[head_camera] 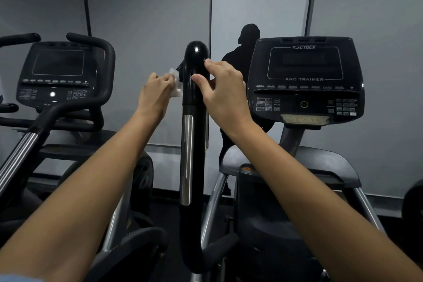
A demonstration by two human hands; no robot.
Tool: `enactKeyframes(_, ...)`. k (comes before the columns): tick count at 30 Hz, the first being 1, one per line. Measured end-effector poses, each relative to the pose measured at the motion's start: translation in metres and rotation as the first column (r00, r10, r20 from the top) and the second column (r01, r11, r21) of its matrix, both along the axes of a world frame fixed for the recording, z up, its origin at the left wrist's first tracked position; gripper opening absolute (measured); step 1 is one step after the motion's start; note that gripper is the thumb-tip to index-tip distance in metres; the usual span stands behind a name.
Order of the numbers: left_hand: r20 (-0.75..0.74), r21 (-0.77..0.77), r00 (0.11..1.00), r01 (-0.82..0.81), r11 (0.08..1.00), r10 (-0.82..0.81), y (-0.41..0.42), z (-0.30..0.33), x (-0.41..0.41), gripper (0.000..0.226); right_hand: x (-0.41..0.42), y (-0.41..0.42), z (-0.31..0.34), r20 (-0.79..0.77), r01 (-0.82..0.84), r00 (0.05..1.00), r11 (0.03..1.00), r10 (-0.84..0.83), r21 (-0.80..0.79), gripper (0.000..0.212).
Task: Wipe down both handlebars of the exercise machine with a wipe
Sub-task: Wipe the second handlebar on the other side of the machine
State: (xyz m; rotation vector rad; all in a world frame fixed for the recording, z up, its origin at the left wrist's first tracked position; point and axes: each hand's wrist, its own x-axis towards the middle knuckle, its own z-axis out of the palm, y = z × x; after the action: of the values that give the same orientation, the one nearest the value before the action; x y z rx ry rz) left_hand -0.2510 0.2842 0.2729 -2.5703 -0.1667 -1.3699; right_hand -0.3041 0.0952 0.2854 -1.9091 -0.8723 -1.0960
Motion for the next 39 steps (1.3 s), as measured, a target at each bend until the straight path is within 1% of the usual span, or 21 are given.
enactKeyframes(2,0.008,-0.005,1.0,0.006,1.0,-0.006,0.004,-0.009,-0.007,0.045,-0.001,0.0,0.0,0.001,-0.008,1.0,1.0,0.008,0.002,0.032)
enactKeyframes(3,0.001,0.004,1.0,-0.007,1.0,0.007,0.006,-0.013,-0.012,0.045,-0.001,0.0,0.0,0.001,-0.011,1.0,1.0,0.011,0.002,0.033)
enactKeyframes(8,-0.043,-0.022,0.998,-0.056,0.998,0.055,0.022,-0.021,-0.031,0.029,-0.001,0.0,0.0,0.005,-0.001,1.0,1.0,0.001,0.004,0.033)
enactKeyframes(9,-0.034,-0.025,0.999,-0.042,0.999,0.041,0.022,-0.017,-0.031,0.024,-0.001,0.001,0.0,0.005,0.0,1.0,1.0,0.0,0.006,0.032)
enactKeyframes(11,0.056,-0.041,0.998,0.044,0.998,-0.041,0.015,-0.006,-0.024,0.016,-0.001,0.001,-0.001,0.003,-0.002,1.0,1.0,0.002,0.008,0.032)
enactKeyframes(12,0.121,-0.053,0.988,0.107,0.993,-0.1,0.009,0.001,-0.019,0.02,-0.001,0.001,-0.001,0.004,-0.001,1.0,1.0,0.001,0.007,0.032)
enactKeyframes(14,0.189,-0.051,0.967,0.184,0.982,-0.171,-0.007,0.015,-0.011,0.035,0.0,0.0,0.0,0.007,0.004,1.0,1.0,-0.004,-0.001,0.032)
enactKeyframes(15,0.185,-0.028,0.964,0.202,0.979,-0.193,-0.014,0.018,-0.008,0.033,0.0,0.0,0.0,0.008,0.006,1.0,1.0,-0.006,-0.001,0.033)
enactKeyframes(17,0.114,0.003,0.972,0.209,0.978,-0.208,-0.024,0.017,-0.002,0.019,0.0,0.0,0.001,0.01,0.008,1.0,1.0,-0.008,-0.001,0.032)
enactKeyframes(19,0.037,-0.001,0.986,0.164,0.986,-0.164,-0.023,0.01,0.0,0.017,0.0,0.0,0.0,0.013,0.006,1.0,1.0,-0.006,0.001,0.032)
enactKeyframes(21,-0.024,0.047,0.997,0.078,0.996,-0.077,-0.014,0.0,-0.001,0.031,0.0,0.0,0.0,0.011,-0.002,1.0,1.0,0.002,0.005,0.034)
enactKeyframes(23,-0.069,0.096,0.997,0.039,0.995,-0.033,-0.001,-0.011,-0.008,0.051,-0.001,0.0,0.0,0.005,-0.008,1.0,1.0,0.008,0.007,0.036)
enactKeyframes(24,-0.069,0.104,0.997,0.042,0.994,-0.035,0.006,-0.017,-0.013,0.057,-0.002,0.0,0.0,0.005,-0.009,1.0,1.0,0.009,0.007,0.036)
enactKeyframes(26,-0.032,0.109,0.998,0.057,0.992,-0.054,0.017,-0.028,-0.024,0.059,-0.002,0.0,-0.001,0.003,-0.011,1.0,1.0,0.011,0.007,0.036)
enactKeyframes(29,0.028,0.067,0.995,0.09,0.994,-0.092,0.019,-0.031,-0.034,0.047,-0.002,0.0,-0.002,-0.004,-0.009,1.0,1.0,0.009,0.005,0.036)
enactKeyframes(32,0.141,-0.029,0.984,0.11,0.994,-0.105,0.018,-0.009,-0.022,0.034,-0.001,0.001,-0.003,0.0,-0.009,1.0,1.0,0.009,0.006,0.037)
enactKeyframes(34,0.194,-0.088,0.967,0.184,0.979,-0.164,0.007,0.012,-0.013,0.025,0.0,0.001,-0.002,0.004,0.001,1.0,1.0,-0.001,0.003,0.037)
enactKeyframes(36,0.156,-0.111,0.965,0.229,0.967,-0.211,-0.011,0.029,-0.006,0.025,0.001,0.002,-0.002,0.007,0.008,1.0,1.0,-0.008,0.0,0.038)
enactKeyframes(39,0.085,-0.138,0.98,0.188,0.972,-0.178,-0.025,0.039,0.0,0.021,0.001,0.002,-0.001,0.004,0.005,1.0,1.0,-0.005,0.003,0.037)
